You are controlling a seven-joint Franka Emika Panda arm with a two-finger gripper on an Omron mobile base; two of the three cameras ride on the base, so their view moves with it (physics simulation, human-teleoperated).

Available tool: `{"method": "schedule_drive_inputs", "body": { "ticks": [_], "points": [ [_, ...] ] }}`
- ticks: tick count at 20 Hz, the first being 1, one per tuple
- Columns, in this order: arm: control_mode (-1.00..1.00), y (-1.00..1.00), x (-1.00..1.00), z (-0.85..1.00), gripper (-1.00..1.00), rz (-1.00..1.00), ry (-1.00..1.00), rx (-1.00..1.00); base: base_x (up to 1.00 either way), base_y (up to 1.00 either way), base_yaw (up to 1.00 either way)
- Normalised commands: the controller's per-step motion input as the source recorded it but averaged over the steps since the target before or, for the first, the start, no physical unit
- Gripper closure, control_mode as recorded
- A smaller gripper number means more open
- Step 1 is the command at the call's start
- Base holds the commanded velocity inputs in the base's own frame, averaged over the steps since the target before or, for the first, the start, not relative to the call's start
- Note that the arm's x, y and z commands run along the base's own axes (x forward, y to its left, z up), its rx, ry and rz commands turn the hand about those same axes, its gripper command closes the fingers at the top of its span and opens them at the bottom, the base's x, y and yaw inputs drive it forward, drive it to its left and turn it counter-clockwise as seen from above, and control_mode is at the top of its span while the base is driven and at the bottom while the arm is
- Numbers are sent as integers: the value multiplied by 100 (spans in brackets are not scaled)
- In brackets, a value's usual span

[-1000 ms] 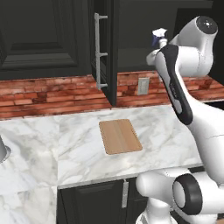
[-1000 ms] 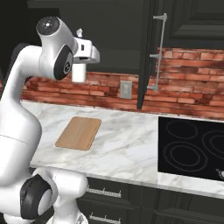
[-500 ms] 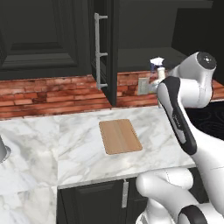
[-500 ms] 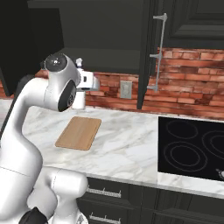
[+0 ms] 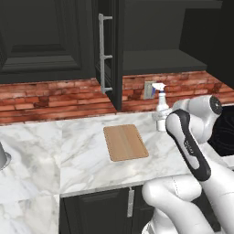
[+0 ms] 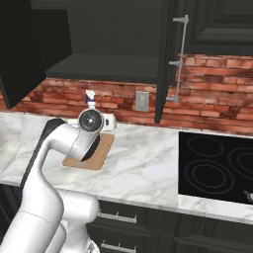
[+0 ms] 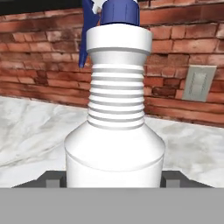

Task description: Grab the spray bottle from the cabinet, then place it next to the cutting board for sanitizing. Then grab the dish brush from the countertop next to the sink and place it next to the cutting board.

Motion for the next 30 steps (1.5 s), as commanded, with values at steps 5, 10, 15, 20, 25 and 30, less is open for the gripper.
{"method": "schedule_drive_inputs", "body": {
  "ticks": [5, 10, 15, 20, 25, 30],
  "points": [
    [-100, 0, 59, -43, 100, 22, -12, 2, 0, 0, 0],
    [-100, 0, 52, -20, 100, 19, -5, 0, 0, 0, 0],
    [-100, -20, 30, -3, 100, 18, -1, 0, 0, 0, 0],
    [-100, -35, 12, 0, 100, 13, 0, 0, 0, 0, 0],
    [-100, -15, 20, 0, 100, 12, 0, 0, 0, 0, 0],
    [-100, -10, 15, -13, 100, 9, 0, 0, 0, 0, 0]
  ]
}}
